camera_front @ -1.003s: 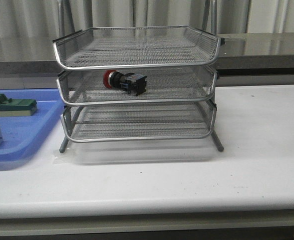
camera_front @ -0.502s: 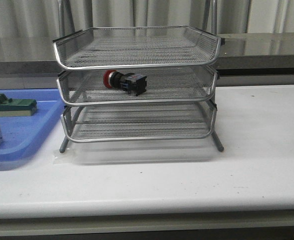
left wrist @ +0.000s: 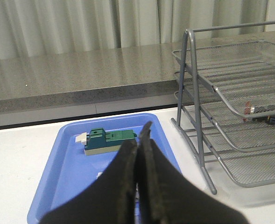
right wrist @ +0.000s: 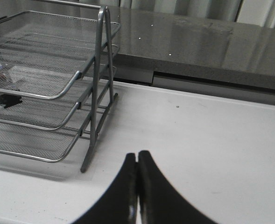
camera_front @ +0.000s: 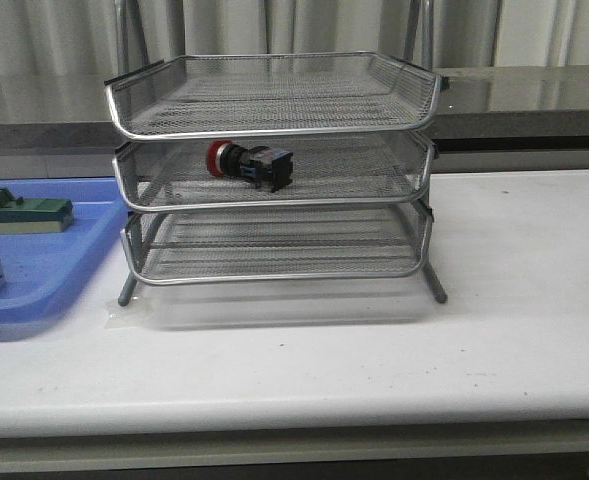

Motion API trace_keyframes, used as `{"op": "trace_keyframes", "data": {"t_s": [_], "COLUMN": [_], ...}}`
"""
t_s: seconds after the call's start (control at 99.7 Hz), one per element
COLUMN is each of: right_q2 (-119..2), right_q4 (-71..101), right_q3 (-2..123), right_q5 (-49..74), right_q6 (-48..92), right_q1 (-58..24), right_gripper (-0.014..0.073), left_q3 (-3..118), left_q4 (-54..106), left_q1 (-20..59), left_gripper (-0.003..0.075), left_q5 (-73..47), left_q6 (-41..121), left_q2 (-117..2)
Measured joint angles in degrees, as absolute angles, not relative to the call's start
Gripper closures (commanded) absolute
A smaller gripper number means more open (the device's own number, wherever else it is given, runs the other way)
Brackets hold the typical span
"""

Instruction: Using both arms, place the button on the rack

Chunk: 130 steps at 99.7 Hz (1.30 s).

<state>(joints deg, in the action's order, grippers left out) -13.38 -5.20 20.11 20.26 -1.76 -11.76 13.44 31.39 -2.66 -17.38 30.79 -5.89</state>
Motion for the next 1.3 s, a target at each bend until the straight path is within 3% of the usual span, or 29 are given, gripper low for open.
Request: {"op": "trace_keyframes", "data": {"t_s": [0.291, 0.492, 1.304], "right_q2": [-0.57, 0.51, 0.55], "right_q4": [-6.25, -6.25, -6.25], "right_q3": [5.31, -0.86, -1.54], "right_q5": [14.47, 10.01, 7.28], "right_q6": [-4.86, -6.84, -7.45], "right_q1": [-11.28, -10.13, -7.09], "right_gripper": [0.0662, 0.0662, 0.0662], "left_q3": [13.44, 13.44, 13.44], "left_q4": [31.39, 31.43, 31.43], "left_q1": [-2.66, -2.66, -2.66], "left_gripper": [0.0741, 0.0741, 0.0741], "left_q5": [-17.38, -17.38, -17.38], "left_q6": [30.79, 30.79, 30.79], "left_q2": [-5.89, -5.85, -5.85]}}
